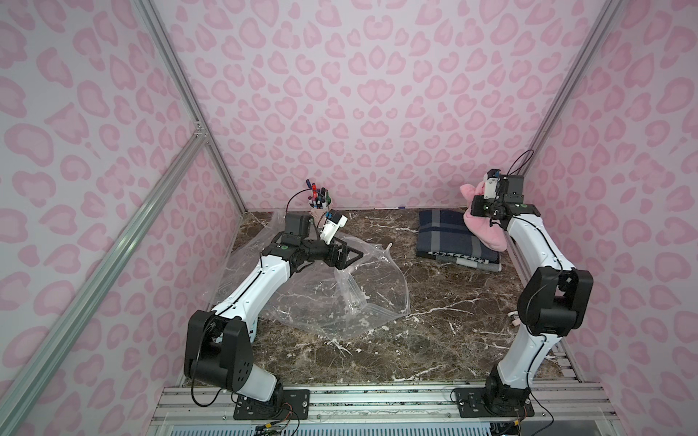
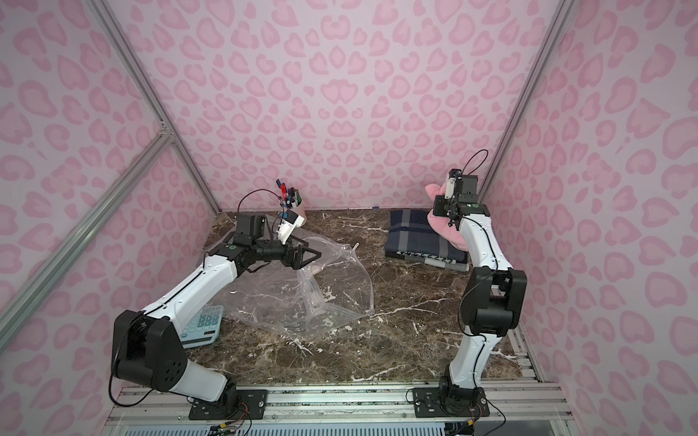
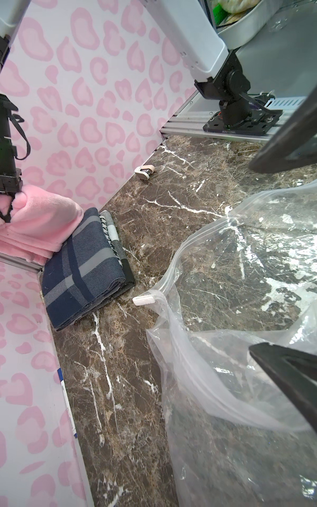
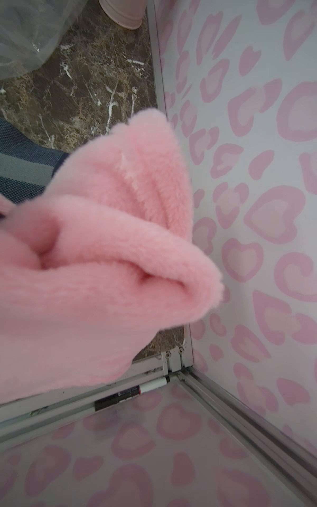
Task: Take the blanket out of the vacuum bag
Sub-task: Place the blanket at the corner of the board.
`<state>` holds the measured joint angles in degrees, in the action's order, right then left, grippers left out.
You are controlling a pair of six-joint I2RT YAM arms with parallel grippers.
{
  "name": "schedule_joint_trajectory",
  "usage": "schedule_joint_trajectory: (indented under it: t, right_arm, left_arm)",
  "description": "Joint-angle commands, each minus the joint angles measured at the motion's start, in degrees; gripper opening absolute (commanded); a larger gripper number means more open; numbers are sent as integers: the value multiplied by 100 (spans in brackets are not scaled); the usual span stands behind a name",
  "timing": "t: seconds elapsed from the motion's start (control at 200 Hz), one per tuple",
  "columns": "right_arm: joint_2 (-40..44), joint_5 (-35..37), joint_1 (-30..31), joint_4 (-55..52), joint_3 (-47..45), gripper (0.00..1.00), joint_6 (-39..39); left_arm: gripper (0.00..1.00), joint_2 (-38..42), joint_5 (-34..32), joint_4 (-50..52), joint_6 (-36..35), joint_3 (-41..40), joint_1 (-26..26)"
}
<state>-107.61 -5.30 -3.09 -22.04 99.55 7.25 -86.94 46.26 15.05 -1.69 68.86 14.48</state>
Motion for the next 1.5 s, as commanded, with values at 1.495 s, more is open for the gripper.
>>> schedule_joint_trajectory:
  t: [1.495]
  right_arm:
    - [-1224, 631, 691, -292, 790, 0, 411]
  left_arm:
    - [97, 429, 8, -3, 115, -329, -10]
